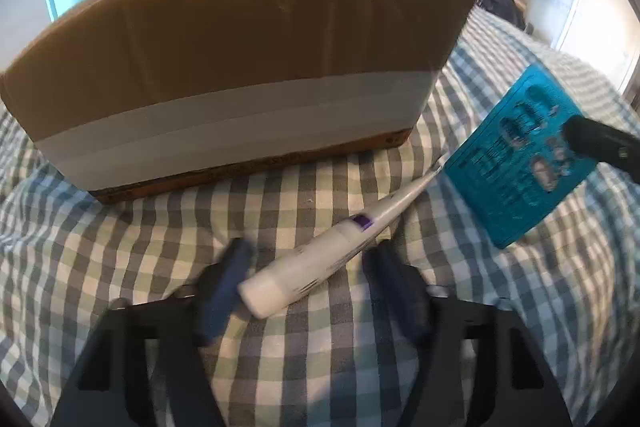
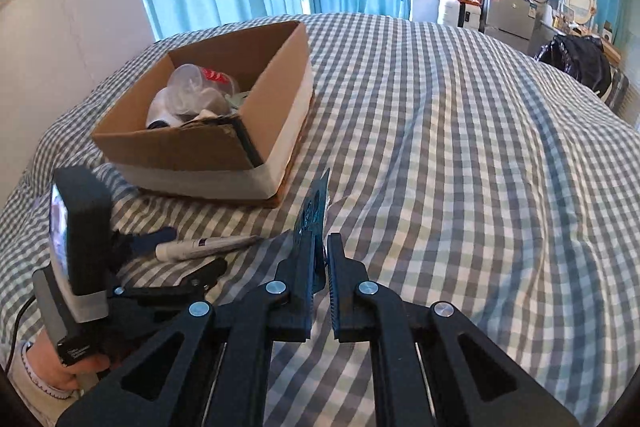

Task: Organize objects
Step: 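Grasp the white tube with the left tool while the right tool holds the blister pack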

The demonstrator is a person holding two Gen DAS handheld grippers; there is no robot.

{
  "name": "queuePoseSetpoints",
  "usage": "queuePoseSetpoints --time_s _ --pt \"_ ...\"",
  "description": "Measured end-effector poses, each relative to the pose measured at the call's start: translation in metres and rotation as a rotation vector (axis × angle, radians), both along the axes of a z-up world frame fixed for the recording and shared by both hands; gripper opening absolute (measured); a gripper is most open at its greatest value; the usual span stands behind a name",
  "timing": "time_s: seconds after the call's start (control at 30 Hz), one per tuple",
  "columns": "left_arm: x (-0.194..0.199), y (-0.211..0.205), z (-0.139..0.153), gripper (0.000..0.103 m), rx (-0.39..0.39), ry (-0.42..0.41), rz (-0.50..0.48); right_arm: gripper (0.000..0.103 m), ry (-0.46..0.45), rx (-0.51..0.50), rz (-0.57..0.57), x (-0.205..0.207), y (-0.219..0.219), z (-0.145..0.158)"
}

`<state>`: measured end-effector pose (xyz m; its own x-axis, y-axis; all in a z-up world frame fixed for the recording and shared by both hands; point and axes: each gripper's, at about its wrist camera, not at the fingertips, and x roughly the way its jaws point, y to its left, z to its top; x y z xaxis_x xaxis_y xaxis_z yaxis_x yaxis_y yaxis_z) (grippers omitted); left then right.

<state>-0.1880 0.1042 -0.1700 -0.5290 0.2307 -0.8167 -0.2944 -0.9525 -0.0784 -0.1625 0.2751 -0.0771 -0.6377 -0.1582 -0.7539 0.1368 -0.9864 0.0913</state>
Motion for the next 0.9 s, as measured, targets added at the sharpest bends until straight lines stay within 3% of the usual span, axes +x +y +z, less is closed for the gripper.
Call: queuePoseSetpoints --time_s 0.23,0.5,0.77,0.9 --pt "0.015 -0.010 0.011 0.038 0.042 -0.006 -0.018 0.008 0.015 -0.075 0.037 -0.001 -0.011 0.000" --pt "0.054 -0.021 0.032 0.022 0.044 0.016 -0.008 0.007 0.084 0.032 0.038 0.024 -0.024 0.018" --pt "0.097 -0.051 0.071 0.021 0.080 0.086 0.043 0.007 0.136 0.022 0.060 0.065 -0.032 0.050" --pt "0.099 -0.053 0.094 0.021 0.074 0.137 0.078 0.007 0.177 0.019 0.077 0.082 -0.042 0.071"
